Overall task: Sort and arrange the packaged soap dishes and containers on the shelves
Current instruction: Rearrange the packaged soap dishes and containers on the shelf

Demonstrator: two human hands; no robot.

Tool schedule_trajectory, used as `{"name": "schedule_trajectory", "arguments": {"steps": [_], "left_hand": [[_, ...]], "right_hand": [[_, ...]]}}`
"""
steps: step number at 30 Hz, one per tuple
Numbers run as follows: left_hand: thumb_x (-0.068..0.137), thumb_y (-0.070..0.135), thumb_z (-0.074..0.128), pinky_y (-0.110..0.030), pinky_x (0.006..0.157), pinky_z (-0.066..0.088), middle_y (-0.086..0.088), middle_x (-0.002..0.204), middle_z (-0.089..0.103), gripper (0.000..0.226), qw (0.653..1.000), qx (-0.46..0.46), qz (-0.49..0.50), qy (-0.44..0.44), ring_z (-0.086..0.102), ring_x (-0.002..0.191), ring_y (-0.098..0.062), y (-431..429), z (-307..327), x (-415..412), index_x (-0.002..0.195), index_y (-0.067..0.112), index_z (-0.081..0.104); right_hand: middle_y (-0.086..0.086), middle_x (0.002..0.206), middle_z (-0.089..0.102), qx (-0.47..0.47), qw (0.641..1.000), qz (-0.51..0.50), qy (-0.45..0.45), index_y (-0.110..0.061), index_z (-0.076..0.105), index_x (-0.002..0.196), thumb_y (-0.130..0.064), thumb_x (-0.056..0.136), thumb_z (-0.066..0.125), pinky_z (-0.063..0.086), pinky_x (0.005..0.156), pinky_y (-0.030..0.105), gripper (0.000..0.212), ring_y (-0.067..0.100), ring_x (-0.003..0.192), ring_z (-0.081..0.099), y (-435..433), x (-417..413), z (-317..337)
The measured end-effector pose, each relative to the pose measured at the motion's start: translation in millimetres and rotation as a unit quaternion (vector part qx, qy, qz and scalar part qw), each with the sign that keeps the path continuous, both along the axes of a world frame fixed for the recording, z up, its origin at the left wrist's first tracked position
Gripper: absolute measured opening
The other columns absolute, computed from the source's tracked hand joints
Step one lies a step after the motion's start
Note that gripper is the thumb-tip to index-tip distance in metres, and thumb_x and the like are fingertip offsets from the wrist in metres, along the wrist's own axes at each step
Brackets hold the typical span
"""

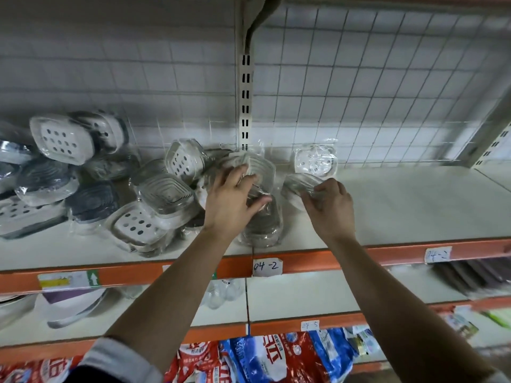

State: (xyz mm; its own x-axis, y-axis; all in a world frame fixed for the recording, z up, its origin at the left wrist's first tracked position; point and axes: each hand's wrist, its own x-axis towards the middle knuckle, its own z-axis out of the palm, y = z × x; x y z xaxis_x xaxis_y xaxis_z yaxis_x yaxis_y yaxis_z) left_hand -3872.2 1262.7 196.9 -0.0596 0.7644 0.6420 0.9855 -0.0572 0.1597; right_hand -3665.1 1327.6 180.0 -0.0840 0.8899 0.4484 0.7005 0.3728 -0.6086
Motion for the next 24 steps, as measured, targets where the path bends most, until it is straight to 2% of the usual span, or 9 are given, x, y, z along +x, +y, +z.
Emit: {"name": "schedule_trajectory", "arguments": {"steps": [3, 5, 7, 9, 11, 15, 21, 24], "left_hand": [[0.080, 0.056, 0.069, -0.049, 0.086, 0.054, -0.013, 0.127, 0.061, 0.055, 0.999, 0.034, -0.023, -0.028, 0.058, 0.113, -0.038, 2.5, -2.1, 11.3, 0.110, 0.010, 0.071], [0.080, 0.056, 0.069, -0.047, 0.084, 0.056, -0.013, 0.126, 0.061, 0.055, 0.997, 0.044, -0.043, -0.037, 0.059, 0.112, -0.036, 4.3, -2.9, 24.4, 0.109, 0.010, 0.071], [0.081, 0.055, 0.070, -0.049, 0.087, 0.054, -0.014, 0.128, 0.059, 0.055, 0.996, 0.031, -0.065, -0.044, 0.058, 0.114, -0.036, 5.8, -3.9, 41.7, 0.111, 0.009, 0.070], [0.081, 0.054, 0.070, -0.049, 0.089, 0.053, -0.014, 0.126, 0.060, 0.053, 0.995, 0.031, -0.086, -0.049, 0.057, 0.113, -0.037, 5.7, -5.8, 62.5, 0.110, 0.009, 0.070], [0.081, 0.054, 0.069, -0.045, 0.088, 0.053, -0.014, 0.122, 0.062, 0.052, 0.992, 0.048, -0.109, -0.045, 0.059, 0.109, -0.036, 5.0, -9.3, 90.3, 0.106, 0.008, 0.071], [0.082, 0.054, 0.062, -0.041, 0.088, 0.053, -0.015, 0.118, 0.063, 0.052, 0.982, 0.061, -0.167, -0.060, 0.061, 0.106, -0.034, -0.1, -19.1, 160.8, 0.102, 0.007, 0.071], [0.081, 0.048, 0.068, -0.038, 0.091, 0.050, -0.016, 0.115, 0.063, 0.045, 0.962, 0.069, -0.252, -0.082, 0.062, 0.105, -0.033, -8.8, -29.9, 297.7, 0.097, 0.006, 0.070], [0.084, 0.053, 0.062, -0.038, 0.092, 0.048, -0.014, 0.116, 0.061, 0.049, 0.954, 0.043, -0.279, -0.105, 0.060, 0.107, -0.032, -21.6, -40.6, 373.1, 0.100, 0.007, 0.069]], "right_hand": [[0.006, 0.106, 0.061, 0.016, 1.000, -0.014, -0.003, -0.009, 0.055, 0.102, -0.033, 0.088, 0.068, 0.036, 0.079, 0.032, 0.030, 0.033, 0.103, 0.054, -9.0, 23.8, -4.6], [0.007, 0.106, 0.062, 0.051, 0.999, -0.017, -0.005, -0.007, 0.057, 0.103, -0.027, 0.087, 0.069, 0.038, 0.085, 0.035, 0.028, 0.034, 0.100, 0.056, -18.0, 42.8, -5.2], [0.009, 0.111, 0.063, 0.088, 0.996, -0.026, -0.022, -0.006, 0.061, 0.110, -0.022, 0.087, 0.069, 0.042, 0.091, 0.039, 0.029, 0.034, 0.102, 0.058, -27.8, 64.4, -6.3], [0.012, 0.118, 0.062, 0.100, 0.993, -0.049, -0.027, -0.009, 0.065, 0.116, -0.021, 0.087, 0.069, 0.044, 0.092, 0.041, 0.032, 0.036, 0.105, 0.058, -37.8, 89.2, -8.0], [0.016, 0.121, 0.061, 0.098, 0.992, -0.079, -0.022, -0.010, 0.069, 0.113, -0.021, 0.086, 0.071, 0.047, 0.091, 0.042, 0.029, 0.039, 0.105, 0.057, -47.9, 120.2, -10.7], [0.015, 0.122, 0.061, 0.090, 0.987, -0.133, -0.017, -0.010, 0.071, 0.111, -0.023, 0.085, 0.073, 0.047, 0.093, 0.042, 0.029, 0.039, 0.107, 0.057, -67.9, 193.3, -15.0], [0.016, 0.123, 0.060, 0.106, 0.972, -0.212, -0.007, -0.014, 0.072, 0.110, -0.023, 0.079, 0.076, 0.047, 0.093, 0.048, 0.032, 0.041, 0.108, 0.054, -116.4, 330.5, -25.4], [0.012, 0.122, 0.060, 0.097, 0.966, -0.241, 0.005, -0.016, 0.074, 0.108, -0.025, 0.078, 0.079, 0.044, 0.093, 0.042, 0.032, 0.038, 0.107, 0.053, -142.1, 403.2, -35.9]]}}
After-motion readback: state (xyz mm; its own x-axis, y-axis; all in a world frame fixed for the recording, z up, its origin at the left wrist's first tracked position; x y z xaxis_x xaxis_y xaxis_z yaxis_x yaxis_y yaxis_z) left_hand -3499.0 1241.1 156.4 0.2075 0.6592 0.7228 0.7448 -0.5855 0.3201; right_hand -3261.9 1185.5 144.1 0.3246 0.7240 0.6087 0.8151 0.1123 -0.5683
